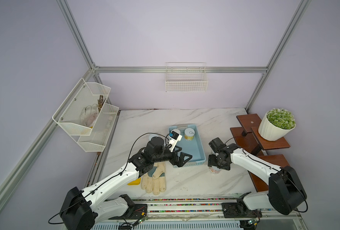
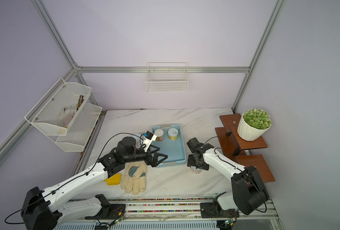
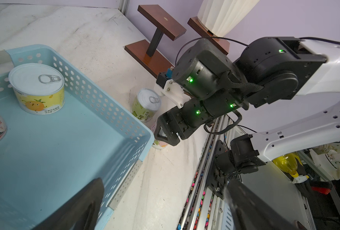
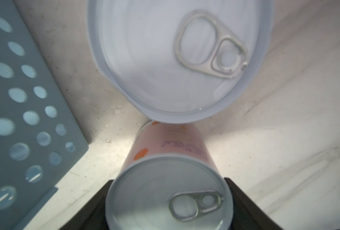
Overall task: Put the canned food in the basket
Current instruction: Pick up the canned food from the center of the board, then place the canned food in the basket.
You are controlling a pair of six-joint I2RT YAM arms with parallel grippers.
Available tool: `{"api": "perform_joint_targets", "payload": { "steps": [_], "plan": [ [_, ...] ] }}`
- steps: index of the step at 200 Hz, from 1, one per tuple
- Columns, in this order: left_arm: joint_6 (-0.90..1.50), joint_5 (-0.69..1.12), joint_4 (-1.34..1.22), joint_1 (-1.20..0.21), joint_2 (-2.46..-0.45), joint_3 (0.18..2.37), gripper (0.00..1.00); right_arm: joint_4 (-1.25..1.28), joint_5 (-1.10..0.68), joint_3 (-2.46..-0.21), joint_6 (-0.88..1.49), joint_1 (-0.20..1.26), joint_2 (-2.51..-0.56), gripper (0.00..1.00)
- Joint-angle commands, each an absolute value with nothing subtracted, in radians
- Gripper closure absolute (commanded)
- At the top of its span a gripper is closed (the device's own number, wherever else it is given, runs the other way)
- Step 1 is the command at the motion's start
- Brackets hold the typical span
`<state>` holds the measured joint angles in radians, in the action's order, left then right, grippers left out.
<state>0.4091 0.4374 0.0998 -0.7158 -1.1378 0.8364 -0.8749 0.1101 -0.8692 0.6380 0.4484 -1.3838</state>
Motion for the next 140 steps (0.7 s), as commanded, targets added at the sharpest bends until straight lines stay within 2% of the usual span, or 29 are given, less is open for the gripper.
{"api": "perform_joint_targets", "payload": {
  "steps": [1, 36, 50, 62, 76, 106, 140],
  "plan": [
    [0.407, 0.403, 0.109, -0.719, -1.106, 0.869, 0.00, -0.915, 0.127, -0.878, 0.608, 0.443, -1.297, 0.53],
    [0.416, 0.317, 0.114, -0.718, -1.048, 0.834, 0.00, -0.910, 0.021, -0.909, 0.537, 0.450, -1.187, 0.73],
    [0.416, 0.305, 0.115, -0.718, -1.027, 0.826, 0.00, -0.953, 0.064, -0.947, 0.553, 0.459, -1.161, 0.80],
    [0.416, 0.288, 0.122, -0.718, -1.009, 0.823, 0.00, -0.993, 0.106, -0.987, 0.558, 0.467, -1.144, 0.92],
    [0.416, 0.265, 0.132, -0.717, -0.992, 0.815, 0.00, -1.042, 0.145, -1.046, 0.561, 0.478, -1.131, 1.00],
    [0.445, 0.204, 0.150, -0.716, -0.956, 0.802, 0.00, -1.080, 0.161, -1.157, 0.533, 0.513, -1.138, 1.00],
    [0.483, 0.156, 0.166, -0.690, -0.927, 0.783, 0.00, -1.013, 0.109, -1.251, 0.500, 0.563, -1.214, 1.00]
  ]
}}
